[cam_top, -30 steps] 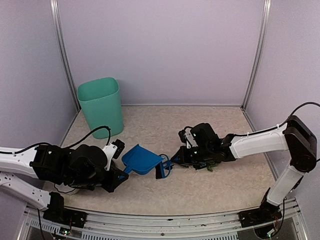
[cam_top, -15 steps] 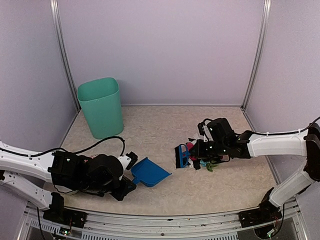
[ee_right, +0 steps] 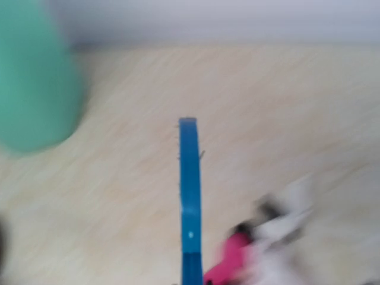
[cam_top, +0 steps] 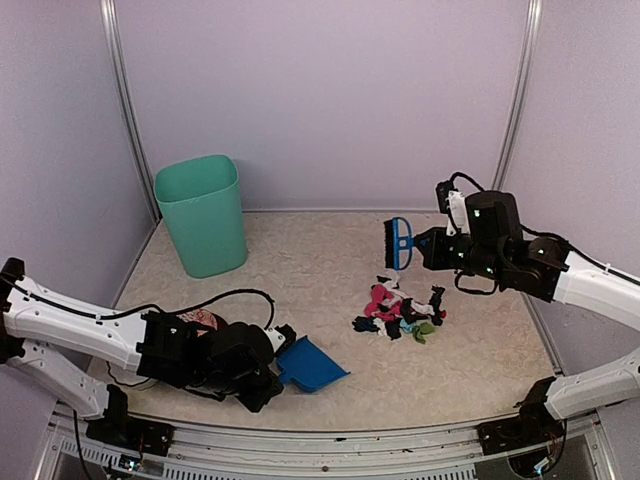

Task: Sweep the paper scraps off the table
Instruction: Sweep the paper scraps at the center of the board, then sweep the paper scraps into the dustpan.

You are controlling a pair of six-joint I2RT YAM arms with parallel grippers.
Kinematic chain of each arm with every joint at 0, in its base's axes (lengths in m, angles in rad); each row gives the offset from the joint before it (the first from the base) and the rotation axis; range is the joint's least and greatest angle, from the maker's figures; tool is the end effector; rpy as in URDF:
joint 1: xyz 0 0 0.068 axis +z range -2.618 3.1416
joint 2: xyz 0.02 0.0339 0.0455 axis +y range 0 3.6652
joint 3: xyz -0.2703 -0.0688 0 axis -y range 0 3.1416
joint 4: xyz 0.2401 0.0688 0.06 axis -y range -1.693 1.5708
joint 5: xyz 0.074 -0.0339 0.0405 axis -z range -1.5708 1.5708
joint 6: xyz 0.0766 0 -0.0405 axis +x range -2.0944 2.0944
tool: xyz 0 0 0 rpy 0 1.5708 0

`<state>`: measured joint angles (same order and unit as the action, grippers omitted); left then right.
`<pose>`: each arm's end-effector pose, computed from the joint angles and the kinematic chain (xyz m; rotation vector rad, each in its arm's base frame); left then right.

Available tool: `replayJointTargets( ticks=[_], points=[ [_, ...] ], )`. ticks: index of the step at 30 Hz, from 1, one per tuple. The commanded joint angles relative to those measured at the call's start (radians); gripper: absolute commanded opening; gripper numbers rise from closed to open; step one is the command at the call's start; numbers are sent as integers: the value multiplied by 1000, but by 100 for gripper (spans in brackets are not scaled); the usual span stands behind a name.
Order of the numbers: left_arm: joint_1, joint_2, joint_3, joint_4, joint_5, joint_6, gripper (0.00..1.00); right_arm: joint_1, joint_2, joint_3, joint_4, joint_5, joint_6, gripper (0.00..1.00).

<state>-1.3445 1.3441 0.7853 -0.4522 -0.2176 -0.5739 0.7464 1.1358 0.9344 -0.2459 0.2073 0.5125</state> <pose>0.0775 -0.2630 0.1744 0.9052 2.4500 -0.4506 0.2219 0.1837 0.3050 -0.1061 2.0555 0.5883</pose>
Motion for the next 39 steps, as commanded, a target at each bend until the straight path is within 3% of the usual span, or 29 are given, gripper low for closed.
replayJointTargets(
  ticks=[1,6,9,17,39],
  points=[
    [48,74,34,42,27,58,0,-28,-6,30,-102,365,-195,0],
    [70,153,79,79,36,113,0,-65,38,-16,-5,574,-414,0],
    [84,197,102,91,40,135,0,-99,83,-47,68,593,-498,0],
    [125,271,141,122,59,172,0,-138,196,-72,124,463,-551,0],
    [187,388,203,139,103,220,0,-127,474,13,45,22,-518,0]
  ],
)
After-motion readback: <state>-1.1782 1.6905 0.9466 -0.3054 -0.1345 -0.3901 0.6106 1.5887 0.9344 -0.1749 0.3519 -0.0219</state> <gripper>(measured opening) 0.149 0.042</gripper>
